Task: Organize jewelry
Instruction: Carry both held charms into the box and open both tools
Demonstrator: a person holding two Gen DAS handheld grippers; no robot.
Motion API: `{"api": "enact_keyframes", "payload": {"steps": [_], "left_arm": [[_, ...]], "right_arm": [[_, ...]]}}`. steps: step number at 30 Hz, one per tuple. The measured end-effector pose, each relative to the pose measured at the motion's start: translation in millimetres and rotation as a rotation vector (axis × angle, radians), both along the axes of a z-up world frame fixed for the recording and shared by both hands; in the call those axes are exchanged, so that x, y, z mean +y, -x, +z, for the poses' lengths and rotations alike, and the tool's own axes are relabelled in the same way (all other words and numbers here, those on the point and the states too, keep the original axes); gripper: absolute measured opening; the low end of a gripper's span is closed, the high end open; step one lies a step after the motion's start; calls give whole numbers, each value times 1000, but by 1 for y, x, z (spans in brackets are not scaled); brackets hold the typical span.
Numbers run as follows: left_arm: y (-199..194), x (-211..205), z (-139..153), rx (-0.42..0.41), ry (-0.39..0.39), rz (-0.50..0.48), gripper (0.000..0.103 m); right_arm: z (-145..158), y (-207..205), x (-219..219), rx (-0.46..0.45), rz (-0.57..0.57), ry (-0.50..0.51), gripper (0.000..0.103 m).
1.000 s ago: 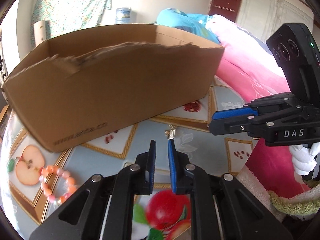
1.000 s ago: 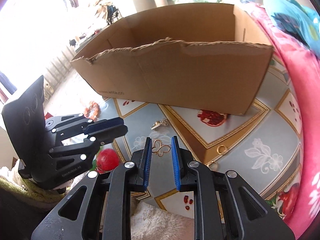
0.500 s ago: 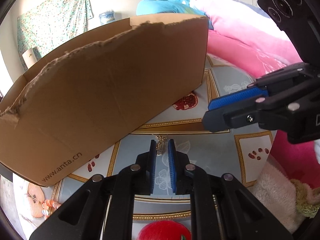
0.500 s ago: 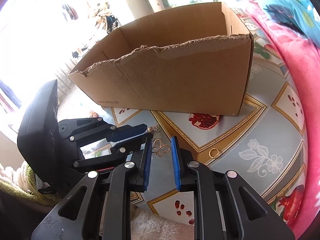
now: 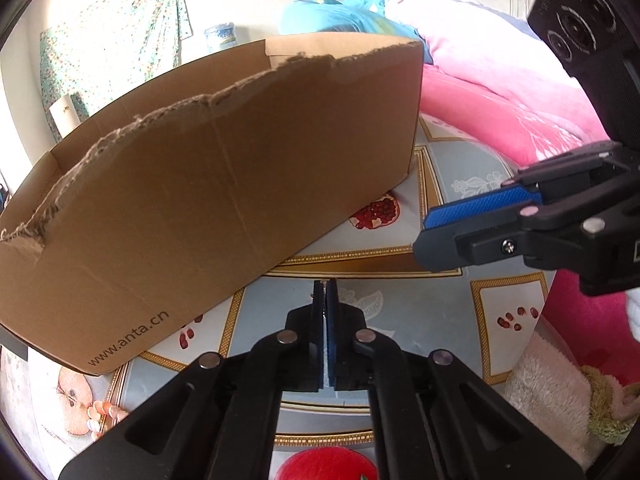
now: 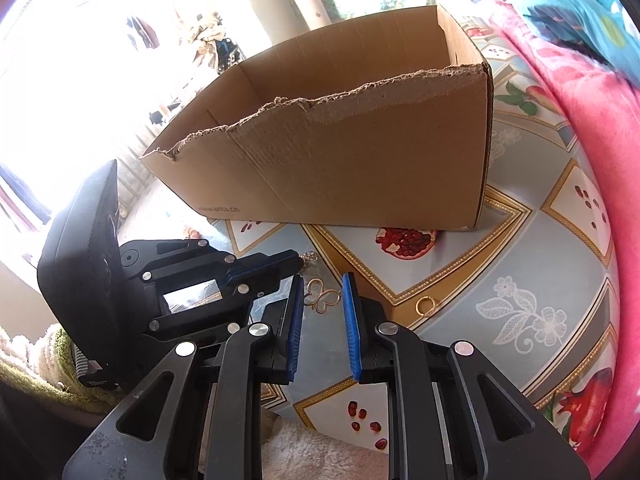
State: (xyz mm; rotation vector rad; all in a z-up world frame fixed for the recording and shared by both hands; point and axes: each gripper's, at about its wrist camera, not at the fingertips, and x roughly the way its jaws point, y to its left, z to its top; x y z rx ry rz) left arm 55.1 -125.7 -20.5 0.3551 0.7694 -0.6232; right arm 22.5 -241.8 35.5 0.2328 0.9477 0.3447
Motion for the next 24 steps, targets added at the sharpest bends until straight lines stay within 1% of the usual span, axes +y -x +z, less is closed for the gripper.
{"api": "enact_keyframes", "payload": {"steps": [6,9,13,19,21,24], "left_arm": [[-3,9,9,13,52,28,0],[-3,19,17,26,100,39,0],[3,30,32,17,155,49,0],[15,54,67,-13,249,57,0],[16,59,81,-33,289,58,0],[17,72,106,-77,342,62,0]], "right_arm": [[3,4,-1,-11,-2,-4,17],[6,6,0,-18,-4,-5,17],[10,9,0,-31,-4,-5,17],[28,12,4,-83,19,-1,17],[40,11,6,-116,37,-3,17],[64,7,11,-187,63,-5,17]]}}
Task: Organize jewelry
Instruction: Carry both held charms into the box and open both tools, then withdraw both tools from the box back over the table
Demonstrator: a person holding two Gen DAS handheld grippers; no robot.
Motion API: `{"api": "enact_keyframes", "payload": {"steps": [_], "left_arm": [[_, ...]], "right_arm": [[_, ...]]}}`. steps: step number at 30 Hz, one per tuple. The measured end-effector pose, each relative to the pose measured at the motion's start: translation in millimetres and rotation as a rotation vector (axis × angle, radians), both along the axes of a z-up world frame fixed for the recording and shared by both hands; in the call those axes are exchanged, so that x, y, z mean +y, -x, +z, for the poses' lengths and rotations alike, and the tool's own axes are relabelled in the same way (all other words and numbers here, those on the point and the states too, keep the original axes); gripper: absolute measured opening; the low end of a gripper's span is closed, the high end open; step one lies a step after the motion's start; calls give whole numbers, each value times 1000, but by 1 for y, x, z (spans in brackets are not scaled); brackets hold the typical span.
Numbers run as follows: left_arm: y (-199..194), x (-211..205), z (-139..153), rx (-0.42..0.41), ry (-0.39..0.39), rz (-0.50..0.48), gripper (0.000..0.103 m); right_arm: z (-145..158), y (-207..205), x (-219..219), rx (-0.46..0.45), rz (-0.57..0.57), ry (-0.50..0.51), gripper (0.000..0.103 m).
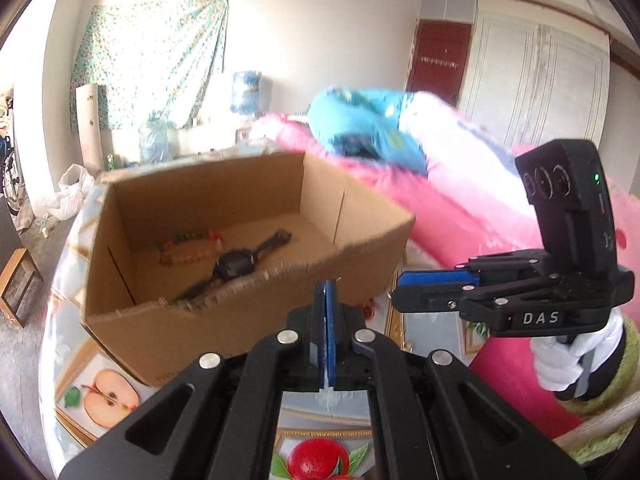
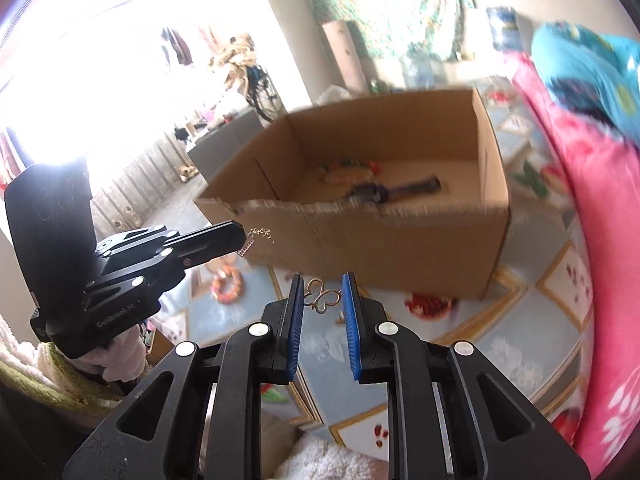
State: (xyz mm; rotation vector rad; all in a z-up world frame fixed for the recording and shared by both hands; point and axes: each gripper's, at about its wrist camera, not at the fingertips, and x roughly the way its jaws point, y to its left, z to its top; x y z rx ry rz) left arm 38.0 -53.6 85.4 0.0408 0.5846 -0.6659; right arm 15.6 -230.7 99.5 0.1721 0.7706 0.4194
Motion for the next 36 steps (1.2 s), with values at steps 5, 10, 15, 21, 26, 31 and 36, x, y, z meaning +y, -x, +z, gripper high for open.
{"api": "enact_keyframes", "payload": {"steps": [5,10,15,21,26,31,36], "left_arm": [[-16,14,24,-47,3,31,0],[-54,15,19,9,-49,47,0],[-90,15,-3,121,-108,72,1],[-114,12,-22,201,-159,83,1],[-118,13,-27,214,-153,89,2],[-120,14,-29,214,-157,104,5],[-114,18,-22,193,-141,116,5]], "right_arm": [[30,-18,6,-86,36,12,17],[36,-58,10,-60,67,33,17],[18,-100,11,63,79,71,17],[-8,-130,15,175,77,115,18],[-12,-140,12,191,69,88,18],[-8,-141,7,169,59,63,18],[3,-132,1,136,35,45,18]]}}
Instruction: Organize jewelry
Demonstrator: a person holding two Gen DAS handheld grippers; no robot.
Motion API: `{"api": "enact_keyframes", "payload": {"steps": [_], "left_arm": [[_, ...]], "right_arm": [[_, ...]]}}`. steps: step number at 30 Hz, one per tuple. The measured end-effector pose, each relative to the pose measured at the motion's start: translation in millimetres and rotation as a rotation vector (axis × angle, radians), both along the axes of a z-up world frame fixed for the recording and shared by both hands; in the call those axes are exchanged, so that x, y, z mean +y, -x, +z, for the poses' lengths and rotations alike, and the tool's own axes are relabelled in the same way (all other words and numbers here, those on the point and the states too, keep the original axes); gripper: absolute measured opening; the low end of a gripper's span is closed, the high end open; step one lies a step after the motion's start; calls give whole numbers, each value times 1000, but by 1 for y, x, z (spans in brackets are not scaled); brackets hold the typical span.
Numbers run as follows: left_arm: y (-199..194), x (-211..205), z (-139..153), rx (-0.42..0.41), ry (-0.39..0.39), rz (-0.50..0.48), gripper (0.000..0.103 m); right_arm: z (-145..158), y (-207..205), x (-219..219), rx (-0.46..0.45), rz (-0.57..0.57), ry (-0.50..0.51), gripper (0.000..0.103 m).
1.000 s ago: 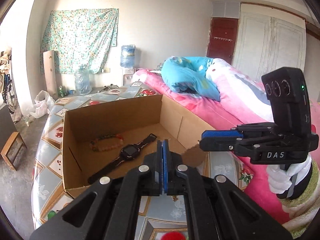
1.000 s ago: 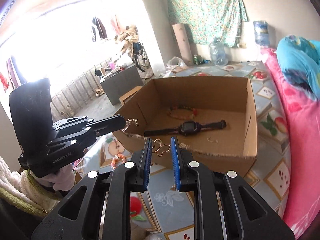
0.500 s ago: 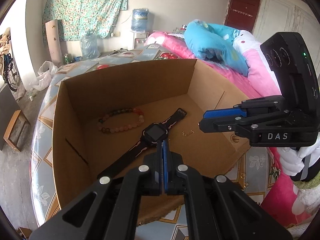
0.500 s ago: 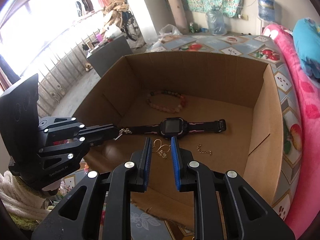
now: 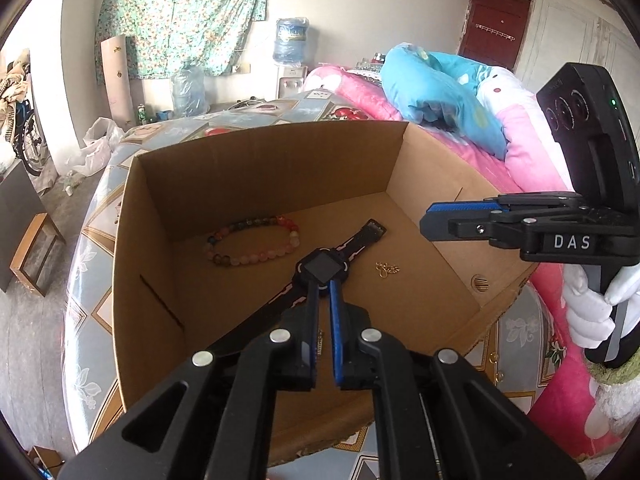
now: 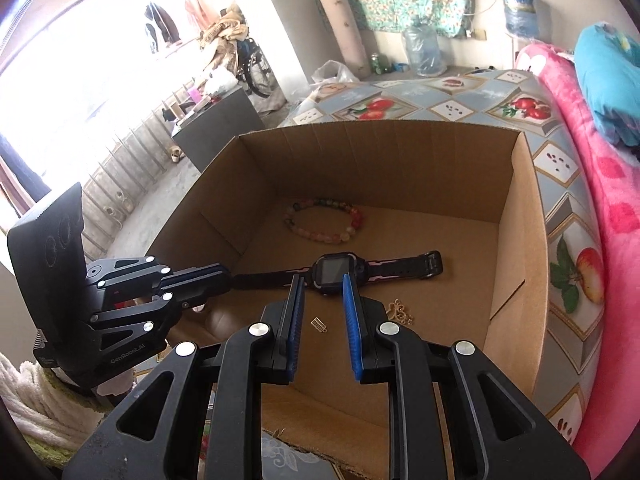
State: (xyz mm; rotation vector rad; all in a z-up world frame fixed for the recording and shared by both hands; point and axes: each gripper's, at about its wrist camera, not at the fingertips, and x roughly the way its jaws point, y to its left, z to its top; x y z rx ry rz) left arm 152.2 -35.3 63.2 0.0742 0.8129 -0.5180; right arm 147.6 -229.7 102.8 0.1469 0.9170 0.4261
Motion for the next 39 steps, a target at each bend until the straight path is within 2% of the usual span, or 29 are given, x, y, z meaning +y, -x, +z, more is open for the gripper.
{"api": "enact_keyframes", "payload": {"steps": [4,8,14,17,21,26,31,34,39], "left_arm": [[11,5,10,-35,21,6,7],[27,15,21,-79,53,9,14],[67,34,35,-152,112,5,15],[86,44,36,-175,116,4,16],[107,53,28,-168,97,17,20],[121,57,7,-110,76,33,23],[125,39,-21,-25,57,8,25],[129,18,-37,-14,21,-33,26],[131,-16,-61,20,-30,-92,28]], "right_arm": [[13,12,-7,-41,-18,-18,18],[30,34,-18,-104,-33,-53,18],[52,83,-33,-209,-54,-103,19],[58,107,-40,-254,-61,-117,20],[57,134,-49,-281,-90,-144,21],[37,153,-66,-238,-169,-174,22],[1,161,-76,-135,-233,-194,23],[-23,161,-69,-64,-254,-162,23],[-65,162,-49,41,-251,-46,23]]}}
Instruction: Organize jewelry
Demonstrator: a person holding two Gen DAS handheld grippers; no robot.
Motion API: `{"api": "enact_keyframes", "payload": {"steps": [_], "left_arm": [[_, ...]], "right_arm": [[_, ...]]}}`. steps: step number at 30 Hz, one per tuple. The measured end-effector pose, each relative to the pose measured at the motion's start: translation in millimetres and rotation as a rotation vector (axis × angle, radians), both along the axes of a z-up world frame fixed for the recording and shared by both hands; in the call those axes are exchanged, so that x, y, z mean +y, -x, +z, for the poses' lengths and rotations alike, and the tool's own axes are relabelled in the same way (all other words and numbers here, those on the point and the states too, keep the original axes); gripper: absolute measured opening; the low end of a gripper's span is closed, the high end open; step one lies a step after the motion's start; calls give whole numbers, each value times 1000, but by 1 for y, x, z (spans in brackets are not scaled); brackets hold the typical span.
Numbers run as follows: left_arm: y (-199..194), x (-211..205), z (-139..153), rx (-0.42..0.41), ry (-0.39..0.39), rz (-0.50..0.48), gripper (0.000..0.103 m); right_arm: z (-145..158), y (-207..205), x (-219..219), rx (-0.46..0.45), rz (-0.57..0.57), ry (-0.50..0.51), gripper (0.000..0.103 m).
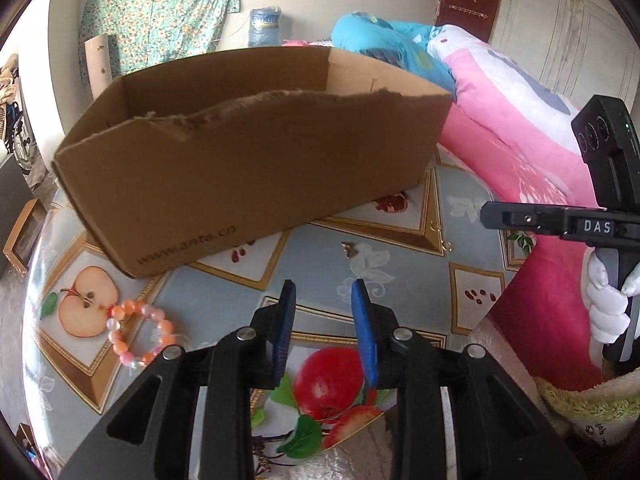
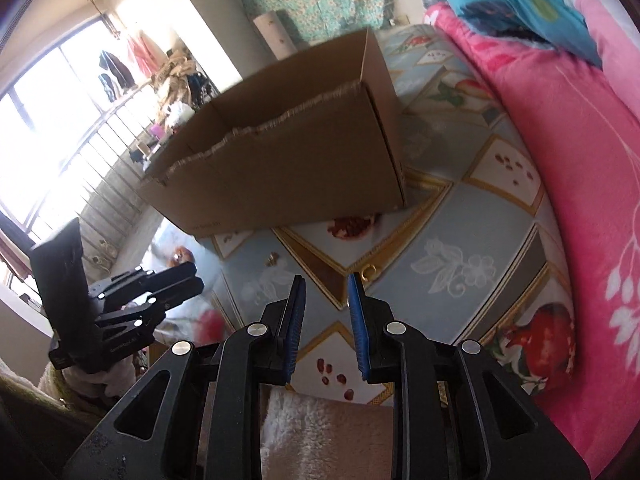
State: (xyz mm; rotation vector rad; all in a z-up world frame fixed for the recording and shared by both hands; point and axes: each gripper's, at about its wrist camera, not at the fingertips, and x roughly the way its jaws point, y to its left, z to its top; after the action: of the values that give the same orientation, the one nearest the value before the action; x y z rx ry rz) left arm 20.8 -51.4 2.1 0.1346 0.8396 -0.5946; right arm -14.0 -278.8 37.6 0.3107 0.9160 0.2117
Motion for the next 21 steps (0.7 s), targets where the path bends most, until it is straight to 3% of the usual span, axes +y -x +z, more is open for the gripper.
{"api": "enact_keyframes", "payload": {"steps": [3,9,21], "left_arm": [[4,-15,-9,-4,-37,-31,28],[11,-27,-17,-5,-74,-72,30],[15,-29,-22,-1,-78,-80,30]], "right_arm": [[-15,-4,10,25,-1,106,23],[-28,-12,17,50,9,174,13],[-31,-21,29,43,61,139,3]]}}
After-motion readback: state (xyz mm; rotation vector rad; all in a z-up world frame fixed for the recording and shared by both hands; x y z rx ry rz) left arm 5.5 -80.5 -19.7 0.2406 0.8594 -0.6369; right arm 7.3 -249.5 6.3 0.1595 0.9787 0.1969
